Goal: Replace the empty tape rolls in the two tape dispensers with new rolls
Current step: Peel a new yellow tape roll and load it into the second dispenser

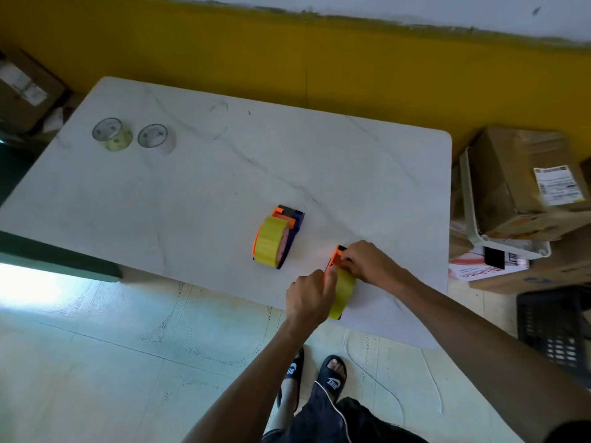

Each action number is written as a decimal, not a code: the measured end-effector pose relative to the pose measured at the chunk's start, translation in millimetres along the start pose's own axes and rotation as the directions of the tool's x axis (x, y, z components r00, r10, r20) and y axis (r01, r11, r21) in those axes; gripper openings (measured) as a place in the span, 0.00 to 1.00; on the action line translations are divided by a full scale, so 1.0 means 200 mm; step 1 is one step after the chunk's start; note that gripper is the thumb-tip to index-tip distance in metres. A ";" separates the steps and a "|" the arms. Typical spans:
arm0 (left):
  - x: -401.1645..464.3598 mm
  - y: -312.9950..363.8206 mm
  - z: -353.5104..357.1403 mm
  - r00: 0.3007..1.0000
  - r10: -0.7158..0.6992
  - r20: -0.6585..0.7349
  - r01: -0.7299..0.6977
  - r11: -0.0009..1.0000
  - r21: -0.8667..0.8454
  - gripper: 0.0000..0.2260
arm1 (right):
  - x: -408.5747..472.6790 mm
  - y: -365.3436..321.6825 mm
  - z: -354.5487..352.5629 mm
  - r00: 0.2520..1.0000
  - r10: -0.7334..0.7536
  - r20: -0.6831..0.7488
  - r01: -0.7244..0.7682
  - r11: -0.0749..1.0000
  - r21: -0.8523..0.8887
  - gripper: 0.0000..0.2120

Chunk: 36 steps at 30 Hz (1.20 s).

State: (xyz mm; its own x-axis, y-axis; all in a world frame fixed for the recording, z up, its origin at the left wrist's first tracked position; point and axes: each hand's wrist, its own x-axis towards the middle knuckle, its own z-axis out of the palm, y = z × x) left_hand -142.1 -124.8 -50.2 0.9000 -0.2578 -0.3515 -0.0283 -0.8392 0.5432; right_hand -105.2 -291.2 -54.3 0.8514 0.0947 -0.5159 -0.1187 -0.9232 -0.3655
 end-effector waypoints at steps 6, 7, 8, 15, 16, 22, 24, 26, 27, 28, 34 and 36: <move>0.01 0.00 -0.01 0.999 0.046 0.009 -0.046 0.983 0.176 0.27 | -0.03 -0.03 0.06 0.987 0.037 -0.158 -0.030 0.999 0.043 0.14; 0.02 -0.01 -0.01 0.999 0.050 0.019 -0.053 0.981 0.189 0.27 | -0.04 -0.04 0.05 0.984 0.061 -0.165 -0.053 0.997 0.054 0.13; 0.03 -0.01 -0.02 0.998 0.047 0.029 -0.052 0.979 0.196 0.26 | -0.04 -0.05 0.06 0.980 0.062 -0.188 -0.050 0.996 0.067 0.12; 0.07 0.02 -0.05 0.996 0.024 0.082 -0.044 0.969 0.245 0.24 | -0.01 -0.02 0.10 0.935 0.210 -0.286 -0.138 0.958 0.253 0.04; 0.07 0.02 -0.05 0.995 0.023 0.094 -0.046 0.968 0.247 0.23 | -0.01 -0.01 0.12 0.938 0.218 -0.268 -0.143 0.951 0.274 0.04; 0.09 0.01 -0.07 0.993 0.041 0.114 -0.073 0.952 0.296 0.31 | 0.02 -0.02 0.05 0.960 0.132 -0.246 -0.092 0.981 0.170 0.13; 0.10 0.01 -0.08 0.992 0.035 0.122 -0.071 0.952 0.298 0.32 | 0.03 -0.03 0.01 0.971 0.111 -0.211 -0.076 0.983 0.166 0.11; 0.09 0.00 -0.08 0.989 0.041 0.144 -0.086 0.943 0.321 0.33 | 0.05 0.02 -0.02 0.969 0.132 -0.211 -0.104 0.985 0.139 0.05; 0.09 0.00 -0.08 0.986 0.045 0.159 -0.096 0.938 0.334 0.32 | 0.07 0.06 -0.03 0.964 0.158 -0.214 -0.133 0.983 0.124 0.04; 0.07 -0.01 -0.08 0.984 0.045 0.171 -0.102 0.935 0.338 0.32 | 0.08 0.10 -0.03 0.960 0.175 -0.218 -0.155 0.982 0.104 0.05; 0.06 -0.05 -0.10 0.977 0.027 0.213 -0.097 0.939 0.329 0.31 | 0.20 0.23 -0.06 0.911 0.207 -0.356 -0.191 0.978 0.080 0.08; 0.04 -0.09 -0.12 0.974 0.016 0.226 -0.094 0.936 0.338 0.31 | 0.23 0.30 -0.12 0.882 0.246 -0.401 -0.229 0.969 0.089 0.08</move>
State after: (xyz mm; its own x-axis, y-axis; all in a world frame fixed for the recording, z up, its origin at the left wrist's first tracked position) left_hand -123.7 -100.5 -45.7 0.7781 -0.3729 -0.5055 -0.2582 -0.9235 0.2838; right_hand -60.6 -350.9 -81.1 0.9272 -0.2926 -0.2340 -0.3558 -0.8833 -0.3054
